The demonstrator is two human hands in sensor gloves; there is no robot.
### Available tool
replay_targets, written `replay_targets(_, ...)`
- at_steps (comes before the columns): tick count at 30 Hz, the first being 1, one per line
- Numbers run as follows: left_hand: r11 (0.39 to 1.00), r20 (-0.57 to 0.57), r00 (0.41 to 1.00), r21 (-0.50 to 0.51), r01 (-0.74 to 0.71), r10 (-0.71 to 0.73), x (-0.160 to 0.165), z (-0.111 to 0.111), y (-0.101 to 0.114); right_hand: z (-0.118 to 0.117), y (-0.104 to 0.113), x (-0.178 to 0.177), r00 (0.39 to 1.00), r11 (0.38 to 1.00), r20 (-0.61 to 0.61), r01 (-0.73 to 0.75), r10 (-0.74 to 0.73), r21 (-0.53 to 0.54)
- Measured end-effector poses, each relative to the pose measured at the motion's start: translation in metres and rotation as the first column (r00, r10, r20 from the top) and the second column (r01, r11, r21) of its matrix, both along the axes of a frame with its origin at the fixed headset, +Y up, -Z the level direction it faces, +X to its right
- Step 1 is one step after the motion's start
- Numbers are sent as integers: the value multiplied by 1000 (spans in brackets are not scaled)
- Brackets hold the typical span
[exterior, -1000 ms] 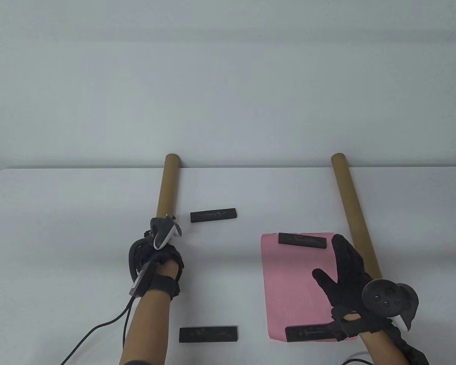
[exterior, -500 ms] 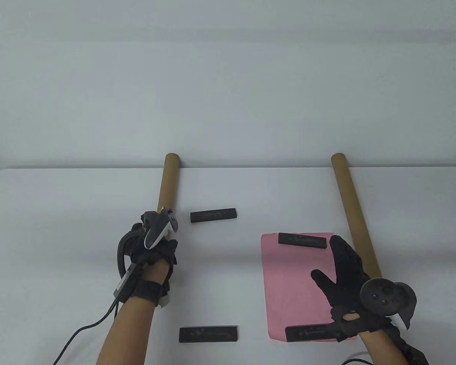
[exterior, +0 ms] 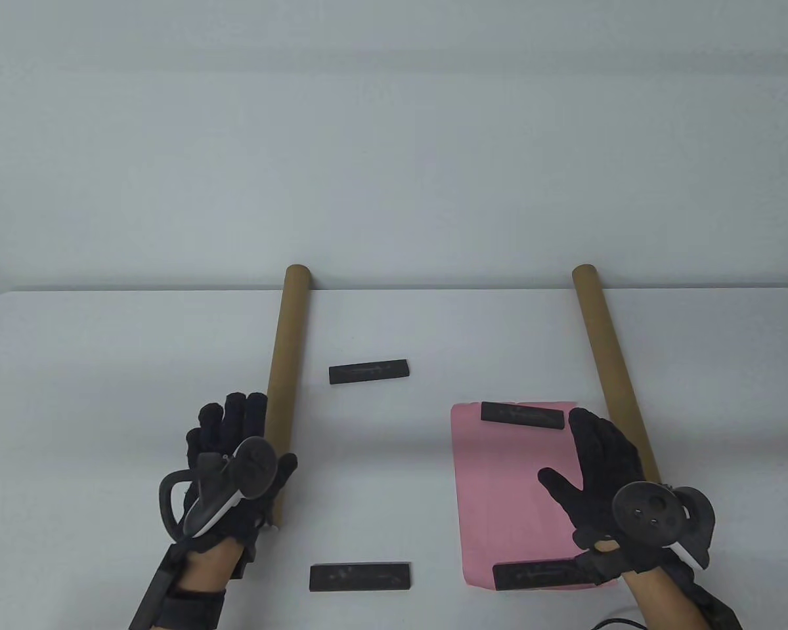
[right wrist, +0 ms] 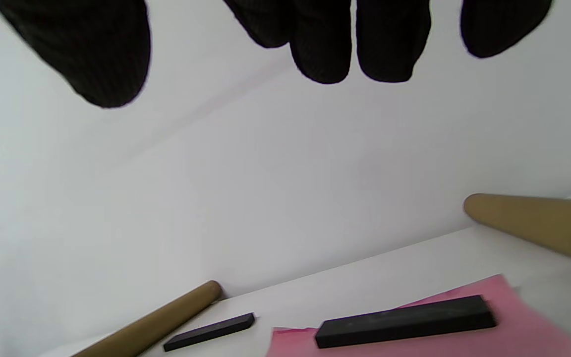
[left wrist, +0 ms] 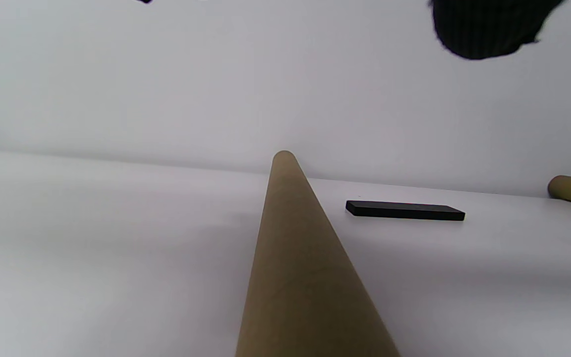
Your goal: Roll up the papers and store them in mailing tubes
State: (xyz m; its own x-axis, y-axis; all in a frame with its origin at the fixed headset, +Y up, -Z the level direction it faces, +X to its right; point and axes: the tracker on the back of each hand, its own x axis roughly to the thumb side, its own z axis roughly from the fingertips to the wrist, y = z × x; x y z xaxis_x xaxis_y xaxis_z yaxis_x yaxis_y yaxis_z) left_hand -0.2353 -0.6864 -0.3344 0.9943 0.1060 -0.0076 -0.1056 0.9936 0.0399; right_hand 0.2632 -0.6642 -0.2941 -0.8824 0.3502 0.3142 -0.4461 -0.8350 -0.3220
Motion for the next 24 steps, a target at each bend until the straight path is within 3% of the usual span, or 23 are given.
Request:
replay_targets(5, 995, 33, 995, 27, -98, 97, -12, 8, 3, -8, 8, 18, 985, 996, 147, -84, 90, -44)
replay_targets(11, 994, 98, 990, 21, -103, 100, -3, 9, 2, -48, -6, 42, 930, 929, 285, -125, 232, -350)
replay_targets(12, 995, 103, 990, 20, -101, 98, -1, 9, 1, -56, -10, 45, 921, 923, 300, -133, 250, -362)
replay_targets(14, 996, 98, 992, 13, -83, 82, 2, 10, 0, -82, -25, 54, 873, 866, 330, -180, 359, -466)
replay_targets(17, 997, 110, 991, 9, -78, 76, 3, 10, -1, -111, -47, 69, 823, 754, 362, -117, 438, -646)
replay_targets(22, 997, 103, 992, -3, -73, 73, 2, 10, -4, -137, -80, 89, 728, 638, 426, -21, 537, -770)
replay_targets(24, 997, 103, 992, -5, -71, 71, 2, 11, -4, -141, -88, 93, 712, 635, 451, 9, 539, -773)
